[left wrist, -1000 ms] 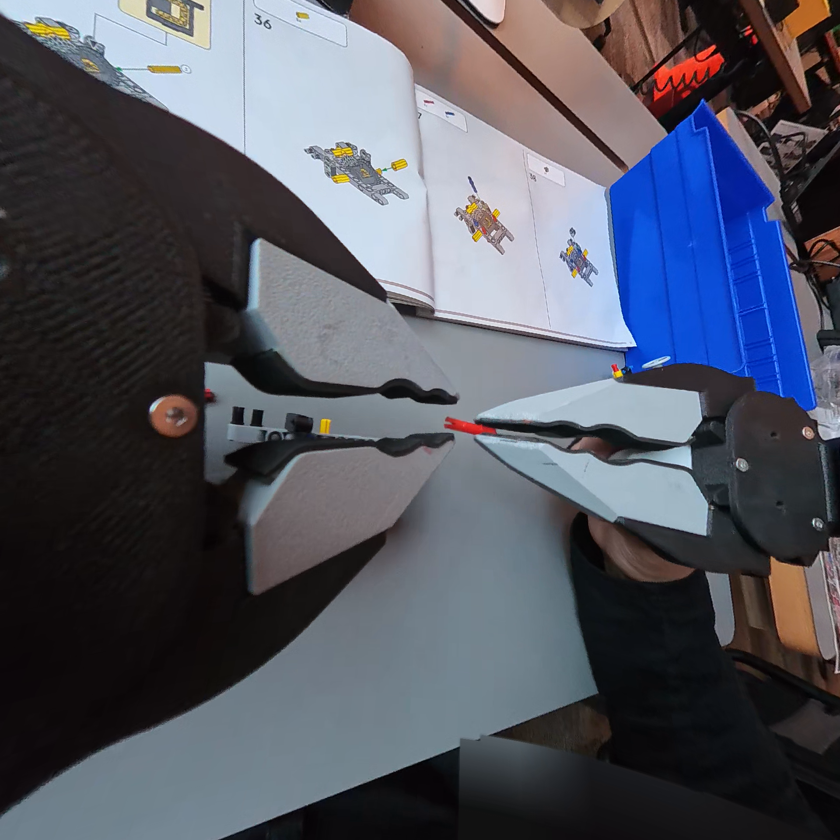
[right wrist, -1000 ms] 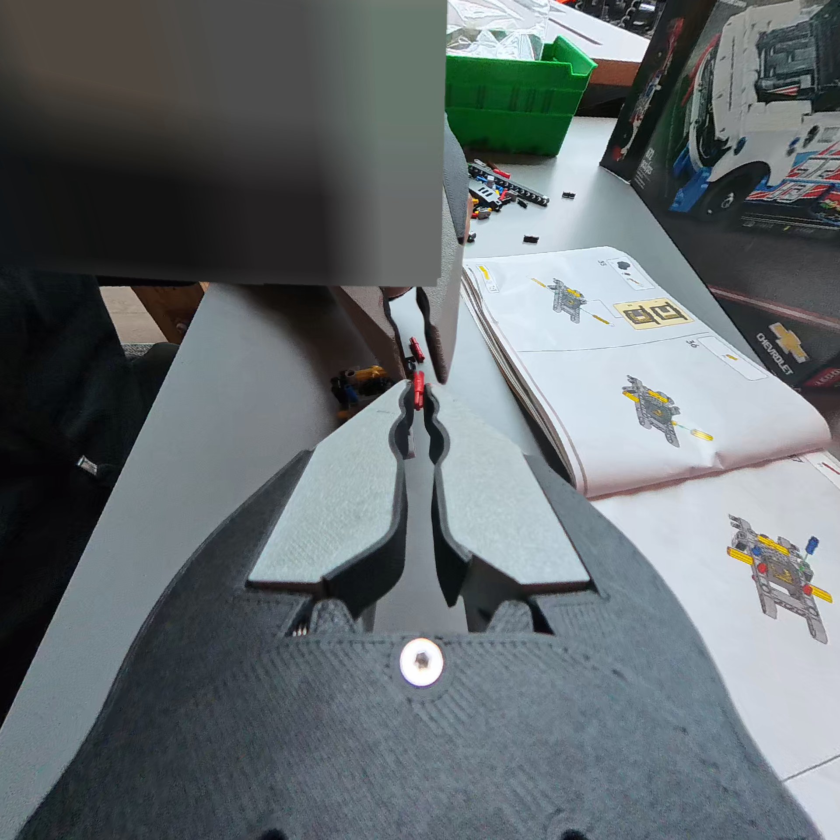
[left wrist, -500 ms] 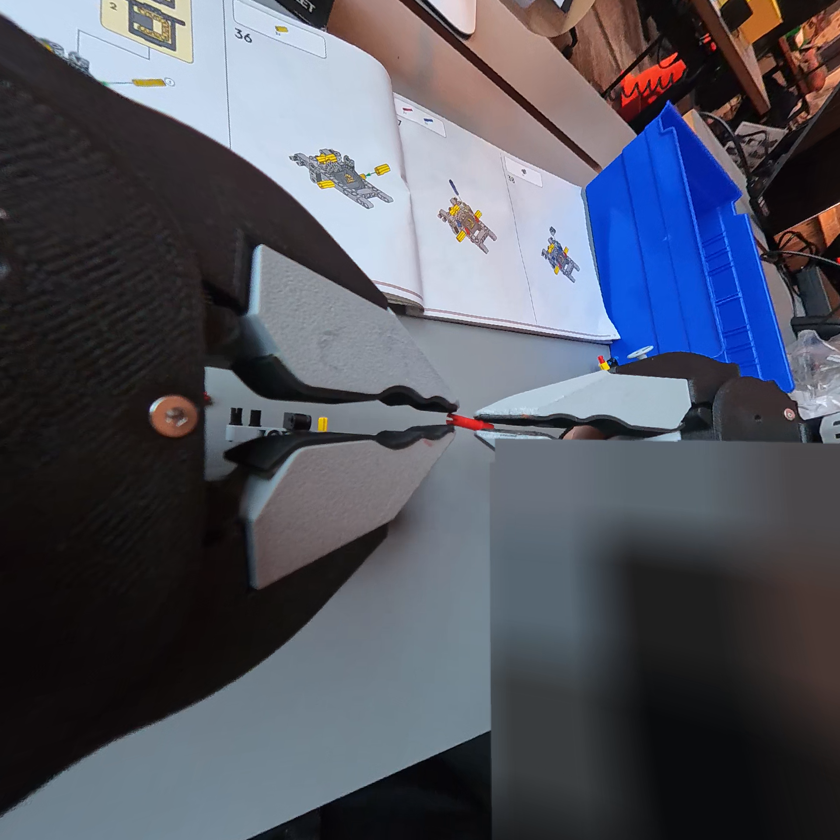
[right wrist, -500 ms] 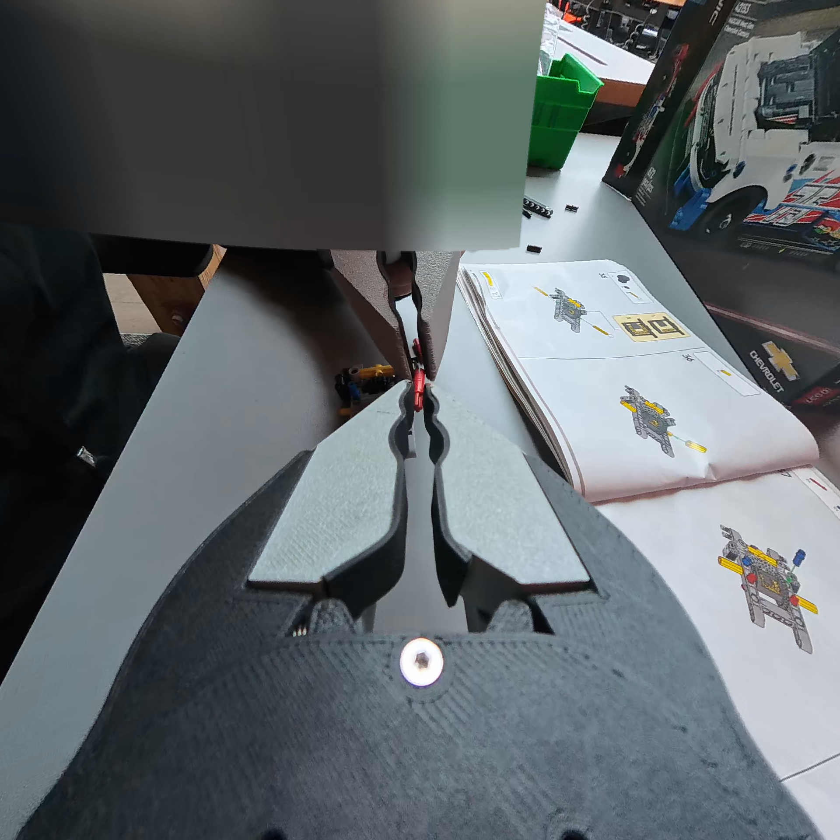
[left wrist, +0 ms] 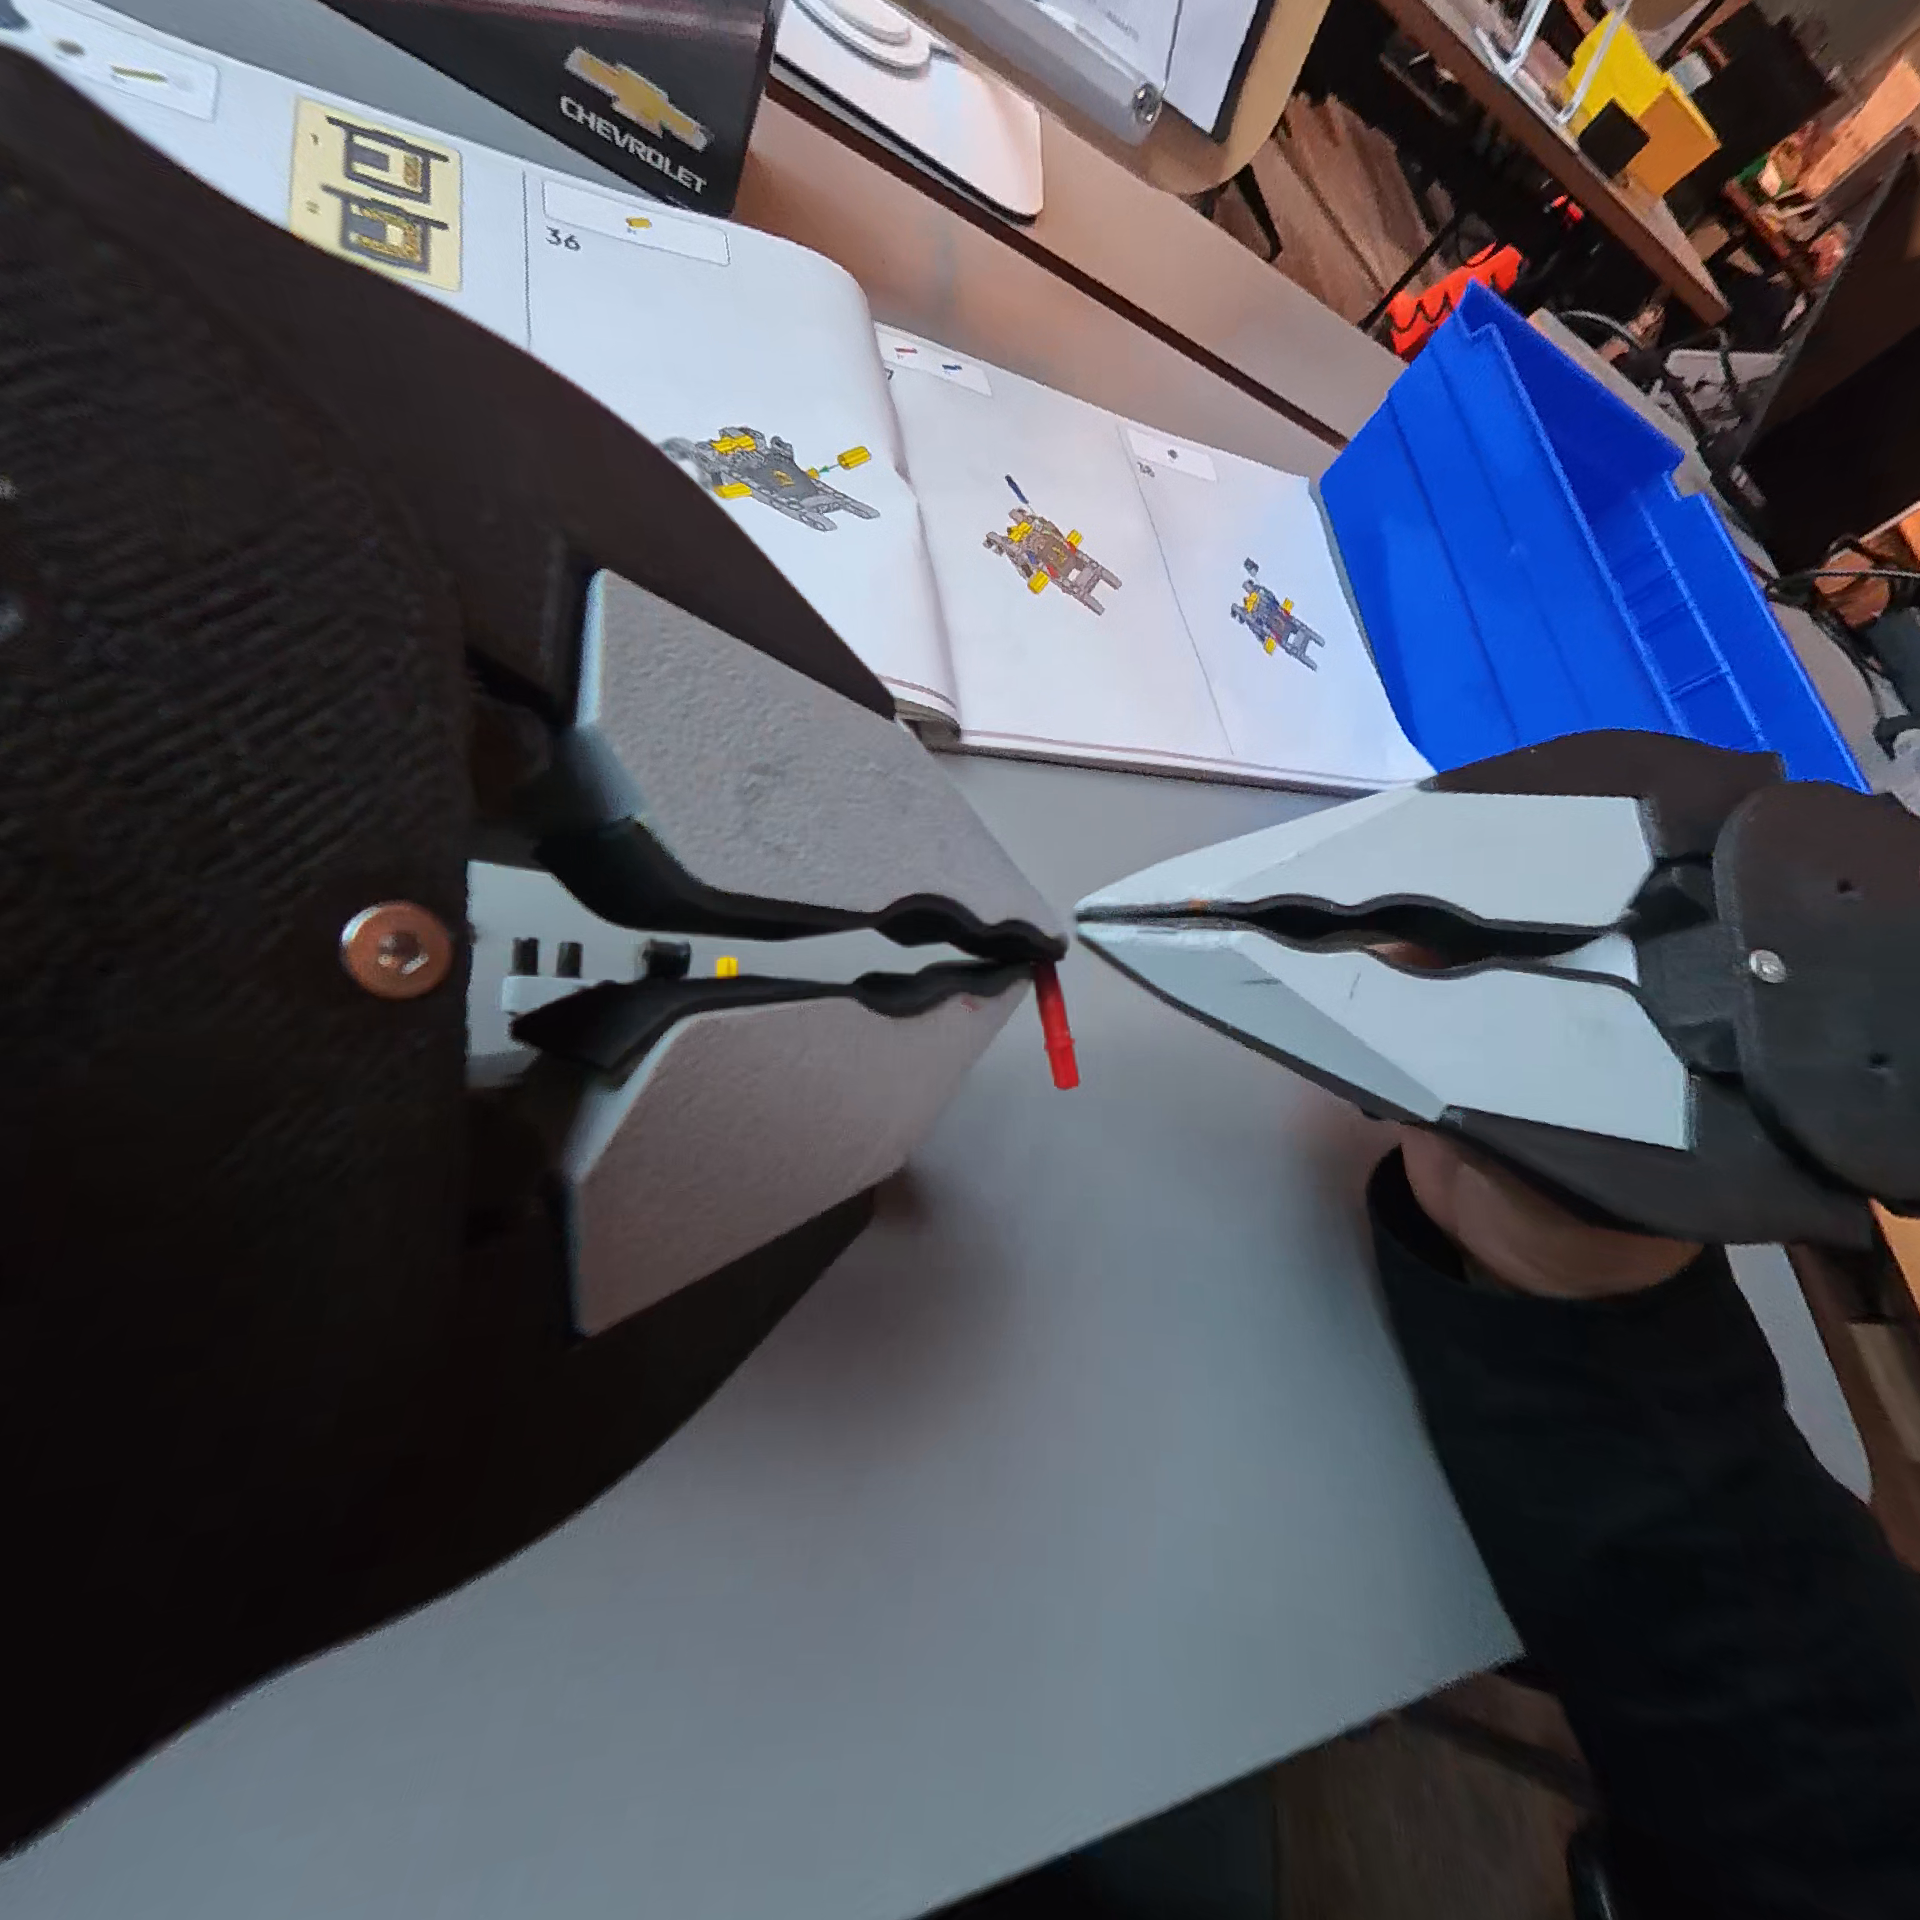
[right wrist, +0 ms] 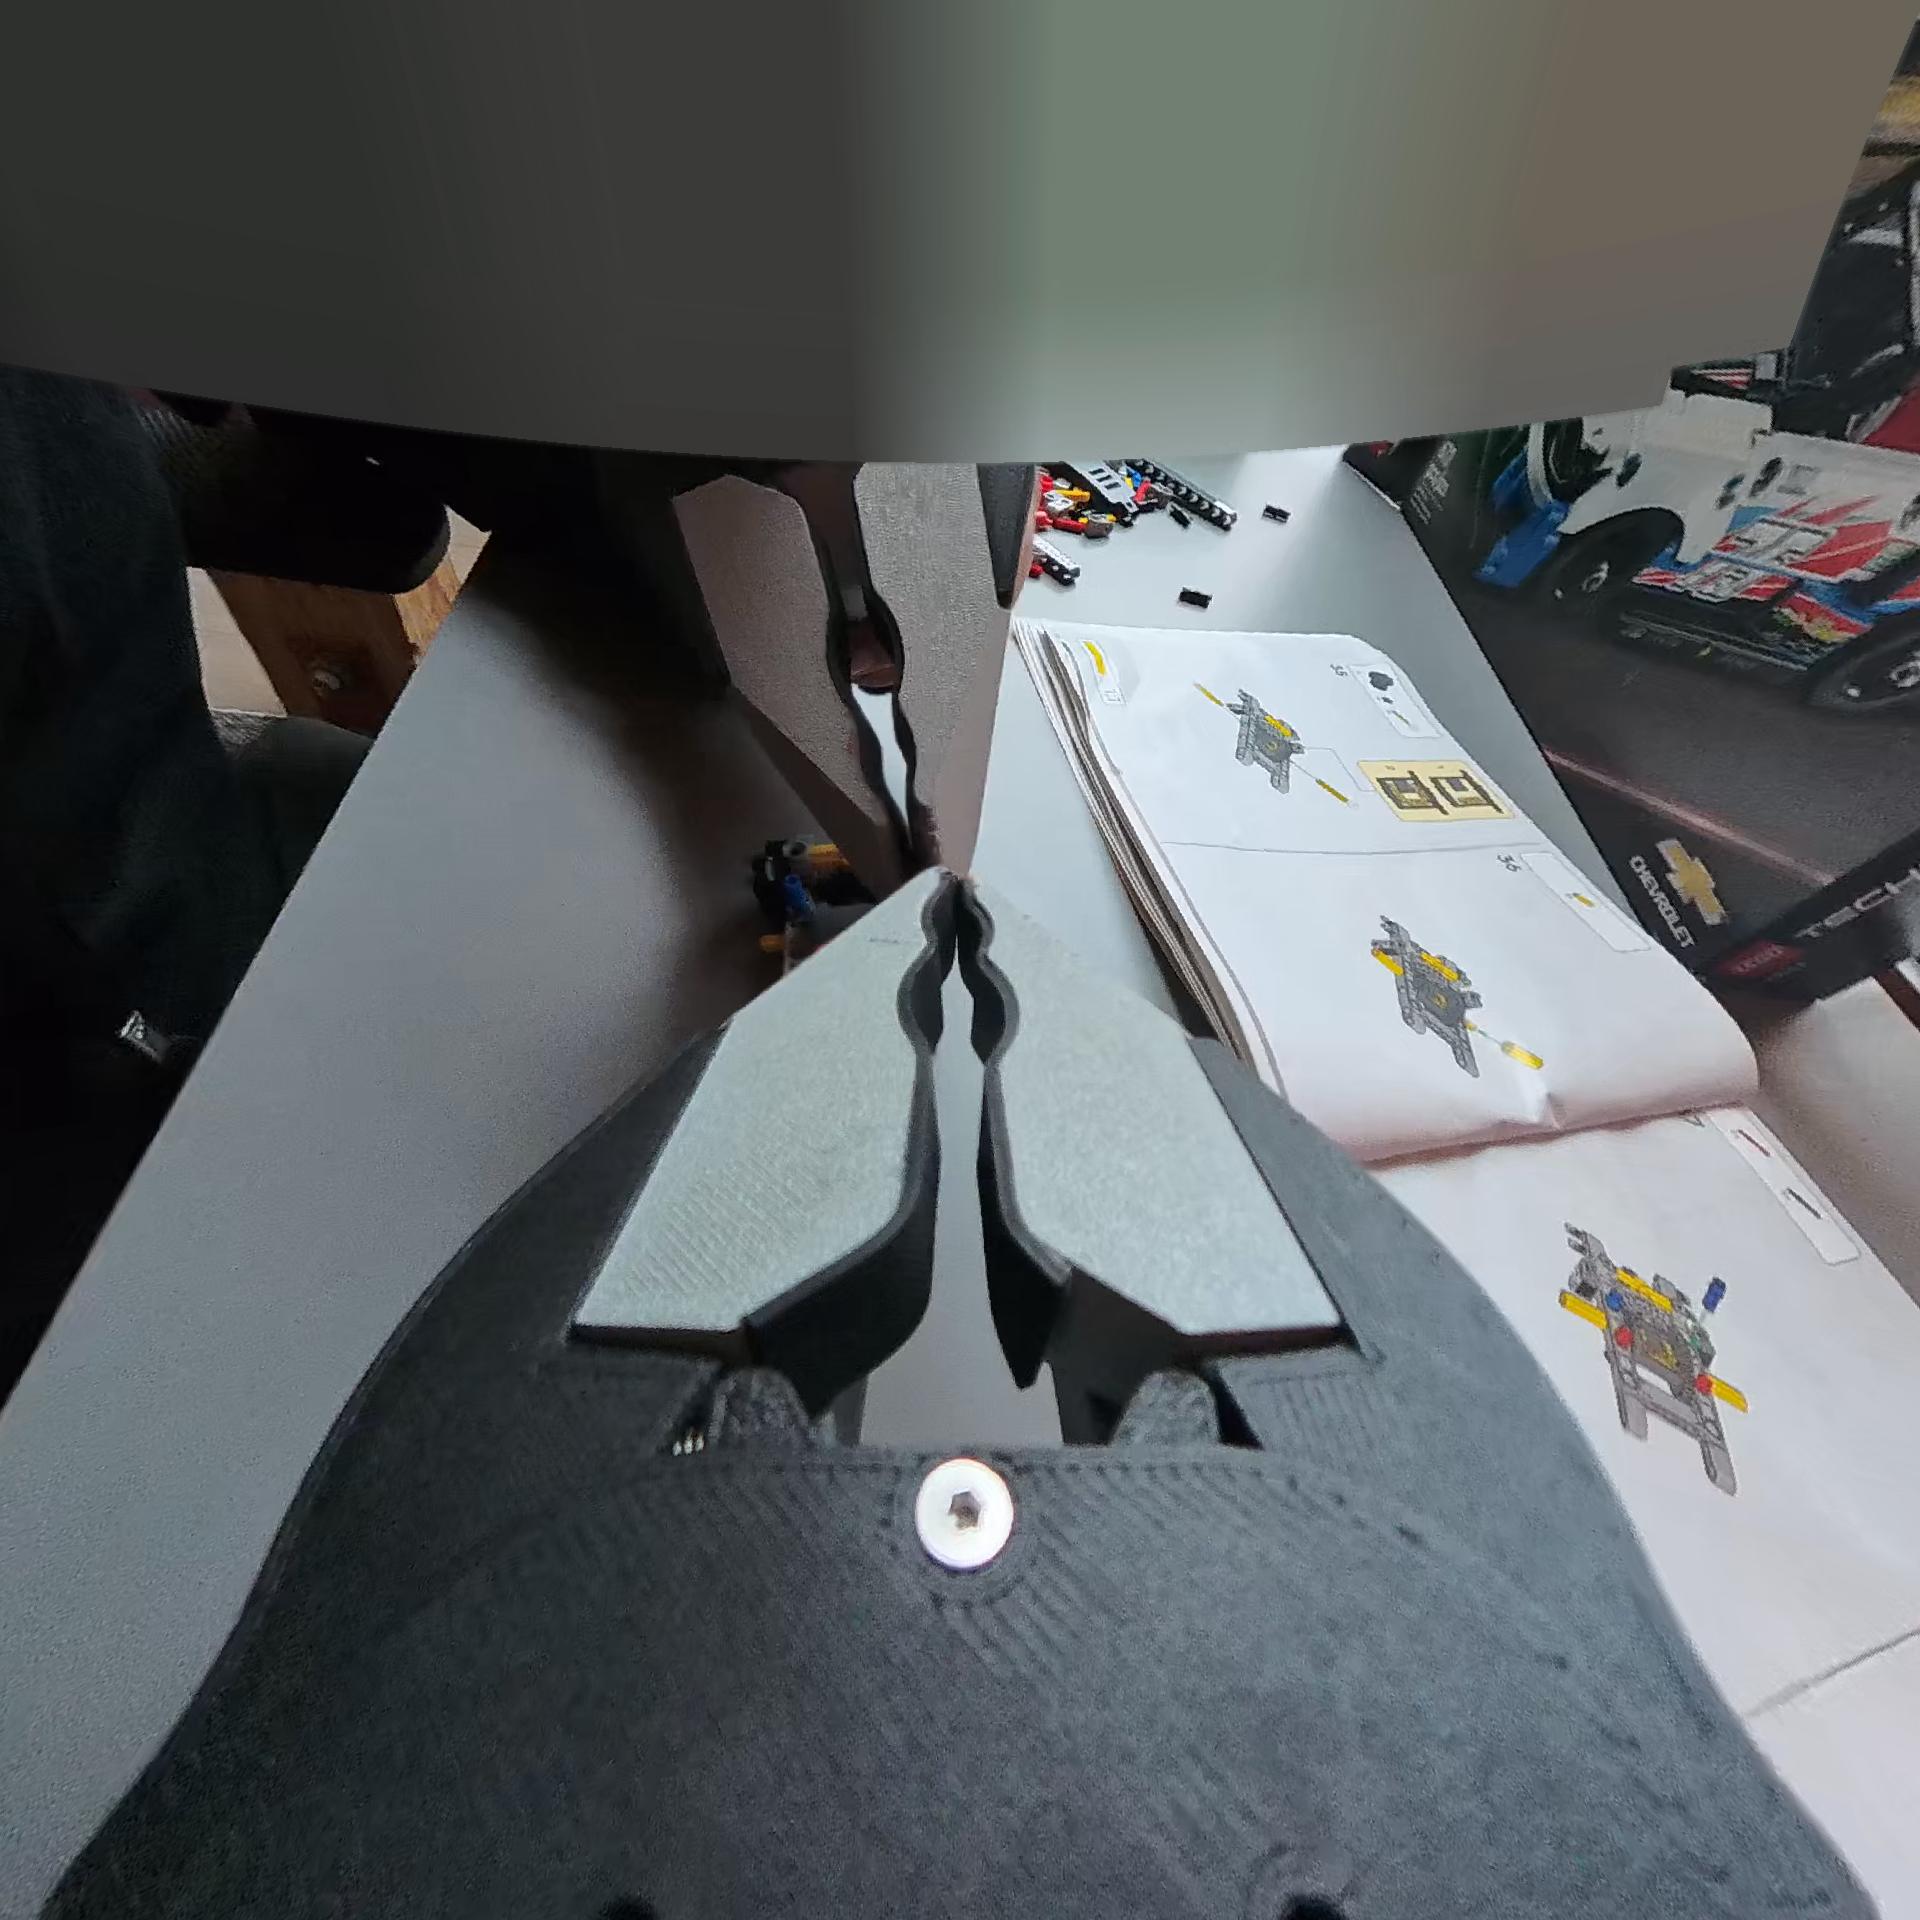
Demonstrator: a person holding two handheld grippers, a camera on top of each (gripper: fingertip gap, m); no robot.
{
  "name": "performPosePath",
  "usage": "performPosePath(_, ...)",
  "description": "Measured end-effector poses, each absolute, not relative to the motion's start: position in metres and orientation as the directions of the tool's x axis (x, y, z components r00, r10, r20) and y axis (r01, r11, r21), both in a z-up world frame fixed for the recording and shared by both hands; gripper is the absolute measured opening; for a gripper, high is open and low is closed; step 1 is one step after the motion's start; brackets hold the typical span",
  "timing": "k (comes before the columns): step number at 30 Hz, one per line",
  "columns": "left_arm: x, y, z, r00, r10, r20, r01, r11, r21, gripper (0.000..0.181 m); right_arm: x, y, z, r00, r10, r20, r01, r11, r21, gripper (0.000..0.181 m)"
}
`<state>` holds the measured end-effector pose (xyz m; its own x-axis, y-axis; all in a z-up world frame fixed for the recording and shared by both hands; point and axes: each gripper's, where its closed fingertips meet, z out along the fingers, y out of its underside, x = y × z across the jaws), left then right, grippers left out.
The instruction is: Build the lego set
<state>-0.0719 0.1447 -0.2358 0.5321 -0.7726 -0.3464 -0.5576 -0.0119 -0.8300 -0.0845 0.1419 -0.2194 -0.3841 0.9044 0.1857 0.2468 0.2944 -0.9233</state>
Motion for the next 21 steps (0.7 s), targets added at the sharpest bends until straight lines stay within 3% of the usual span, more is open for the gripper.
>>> performPosePath(4,-0.081,0.151,-0.237,0.562,-0.765,-0.315,-0.537,-0.047,-0.843,0.0,-0.079,0.152,-0.215,-0.377,0.921,0.102,0.249,0.206,-0.946,0.0)
performPosePath(8,-0.1,0.168,-0.258,0.622,-0.719,-0.309,-0.578,-0.155,-0.801,0.0,-0.085,0.162,-0.25,-0.32,0.947,-0.033,0.42,0.111,-0.901,0.0)
performPosePath(16,-0.125,0.174,-0.258,0.676,-0.724,-0.135,-0.461,-0.274,-0.844,0.0,-0.084,0.146,-0.251,-0.376,0.926,-0.043,0.421,0.129,-0.898,0.014)
performPosePath(21,-0.139,0.16,-0.246,0.646,-0.758,-0.095,-0.46,-0.286,-0.841,0.0,-0.083,0.148,-0.27,-0.352,0.936,0.001,0.511,0.193,-0.838,0.011)
